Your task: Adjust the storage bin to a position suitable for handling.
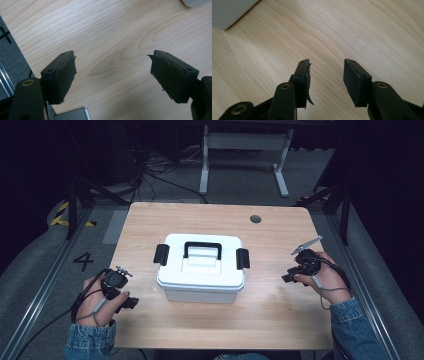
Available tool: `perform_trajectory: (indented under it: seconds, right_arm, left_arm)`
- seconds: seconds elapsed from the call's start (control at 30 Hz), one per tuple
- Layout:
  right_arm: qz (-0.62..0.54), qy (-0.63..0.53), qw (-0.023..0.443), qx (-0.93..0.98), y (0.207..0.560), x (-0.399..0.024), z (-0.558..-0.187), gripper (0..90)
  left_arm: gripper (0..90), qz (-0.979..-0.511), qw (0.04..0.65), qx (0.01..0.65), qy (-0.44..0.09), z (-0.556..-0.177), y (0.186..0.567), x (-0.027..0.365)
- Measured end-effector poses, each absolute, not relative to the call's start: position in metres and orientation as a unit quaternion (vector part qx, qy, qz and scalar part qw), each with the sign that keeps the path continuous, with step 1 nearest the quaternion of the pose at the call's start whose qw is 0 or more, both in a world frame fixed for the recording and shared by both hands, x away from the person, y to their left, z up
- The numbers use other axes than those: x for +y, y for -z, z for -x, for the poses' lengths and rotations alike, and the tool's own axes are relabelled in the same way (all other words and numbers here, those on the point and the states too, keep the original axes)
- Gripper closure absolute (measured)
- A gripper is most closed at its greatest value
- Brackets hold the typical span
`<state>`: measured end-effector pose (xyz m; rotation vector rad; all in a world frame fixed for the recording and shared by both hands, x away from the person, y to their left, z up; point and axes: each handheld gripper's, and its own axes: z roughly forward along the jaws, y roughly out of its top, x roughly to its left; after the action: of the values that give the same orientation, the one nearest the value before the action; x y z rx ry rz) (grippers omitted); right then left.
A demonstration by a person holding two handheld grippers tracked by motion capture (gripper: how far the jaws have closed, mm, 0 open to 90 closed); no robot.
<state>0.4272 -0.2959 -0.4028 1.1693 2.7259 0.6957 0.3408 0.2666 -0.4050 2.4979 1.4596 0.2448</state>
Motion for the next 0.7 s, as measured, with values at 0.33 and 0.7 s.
perform_trajectory:
  seconds: [0.33,0.7]
  right_arm:
    - [-0.349,-0.251,0.019,0.903,0.399,-0.272,-0.43,54.8]
    - [-0.313,-0.27,0.034,0.91,0.381,-0.251,-0.435,52.2]
  left_arm:
    - [20.9,-0.861,0.119,0.488,-0.083,-0.336,0.407,0.264]
    - [20.5,-0.862,0.123,0.485,-0.083,-0.337,0.403,0.265]
